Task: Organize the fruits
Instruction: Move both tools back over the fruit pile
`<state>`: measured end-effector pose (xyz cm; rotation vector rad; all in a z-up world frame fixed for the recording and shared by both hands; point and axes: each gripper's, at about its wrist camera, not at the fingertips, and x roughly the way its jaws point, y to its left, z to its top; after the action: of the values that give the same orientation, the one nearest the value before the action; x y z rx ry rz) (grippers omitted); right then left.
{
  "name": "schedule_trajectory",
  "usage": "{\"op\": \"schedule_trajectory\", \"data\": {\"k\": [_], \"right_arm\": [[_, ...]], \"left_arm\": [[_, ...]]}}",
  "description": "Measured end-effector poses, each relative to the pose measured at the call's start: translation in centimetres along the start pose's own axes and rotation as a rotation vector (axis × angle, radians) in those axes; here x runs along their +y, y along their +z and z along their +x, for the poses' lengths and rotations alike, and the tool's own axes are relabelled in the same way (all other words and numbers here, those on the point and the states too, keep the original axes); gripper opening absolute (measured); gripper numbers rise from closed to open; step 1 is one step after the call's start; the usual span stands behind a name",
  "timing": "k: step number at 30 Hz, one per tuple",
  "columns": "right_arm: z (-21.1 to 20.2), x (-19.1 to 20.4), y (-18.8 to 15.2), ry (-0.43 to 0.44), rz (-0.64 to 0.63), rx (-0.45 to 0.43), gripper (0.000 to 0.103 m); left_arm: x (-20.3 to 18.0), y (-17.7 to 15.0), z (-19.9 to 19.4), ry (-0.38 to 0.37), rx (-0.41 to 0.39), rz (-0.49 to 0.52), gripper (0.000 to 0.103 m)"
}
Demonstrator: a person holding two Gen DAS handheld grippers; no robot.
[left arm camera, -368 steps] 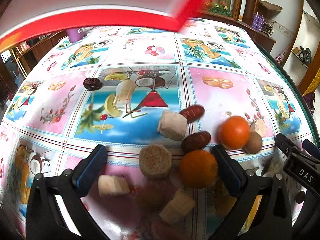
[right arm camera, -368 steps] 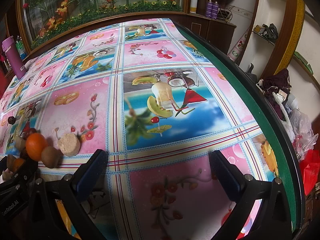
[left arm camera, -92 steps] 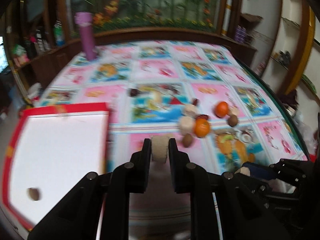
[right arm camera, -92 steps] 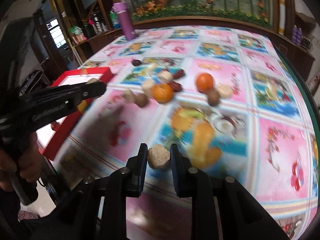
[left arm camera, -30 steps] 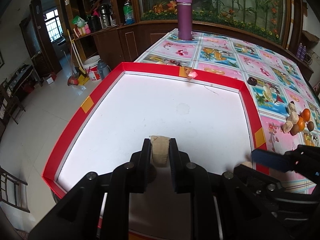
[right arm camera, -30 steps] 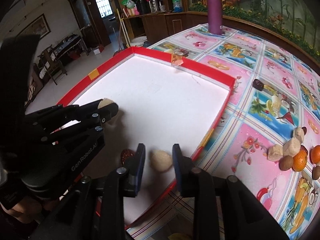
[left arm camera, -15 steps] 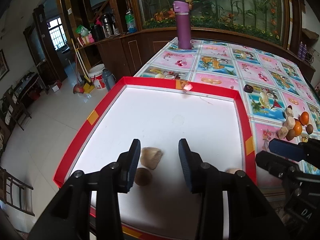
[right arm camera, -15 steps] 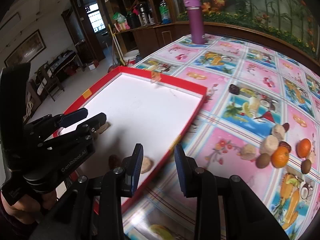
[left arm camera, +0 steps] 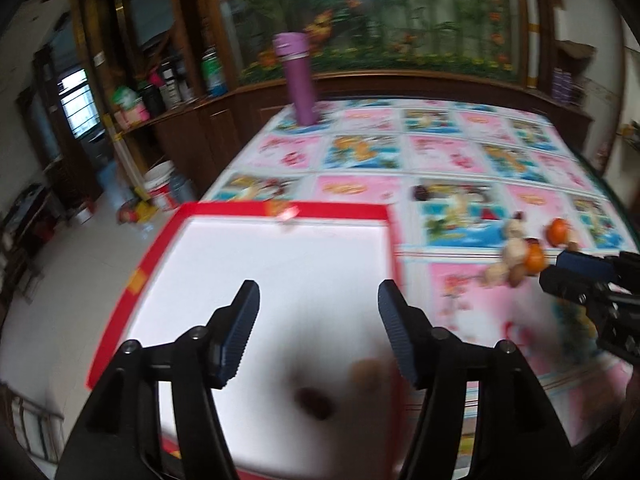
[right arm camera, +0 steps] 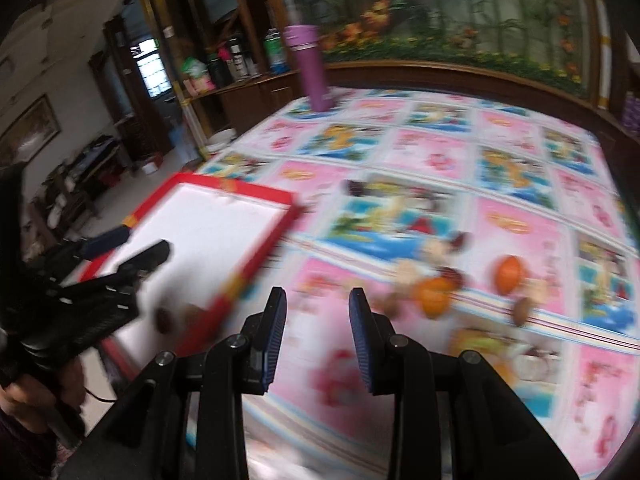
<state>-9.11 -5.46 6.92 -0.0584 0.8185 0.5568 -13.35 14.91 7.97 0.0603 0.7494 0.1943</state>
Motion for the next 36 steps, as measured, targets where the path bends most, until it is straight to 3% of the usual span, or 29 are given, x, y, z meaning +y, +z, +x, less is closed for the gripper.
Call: {"op": "schedule_trajectory", "data": {"k": [7,14,30,36], "right_arm": [[-1.5,-8.2,-2.1,-0.137,0.109,0.032,0.032],[-0.8,-11.9,-2.5,-0.161,0.173,0.055,0.032],[2.8,-11.5,-1.7,-0.120,0.142,0.098,0.032],[3.3,-11.5,-1.5,-0.116,0.139,0.098,0.032]], "left_arm": [[-5.2,1.8,1.7,-0.160,0.050,0.082,0.066],[-9.0,2.3,3.6,-0.232,0.112,0.120,0.066],[-10.8,1.9,7.1,-0.304,0.216,0.178,0.065],[-11.0,1.9,8.2,-0.333,0.240,0.181,0.053]]}}
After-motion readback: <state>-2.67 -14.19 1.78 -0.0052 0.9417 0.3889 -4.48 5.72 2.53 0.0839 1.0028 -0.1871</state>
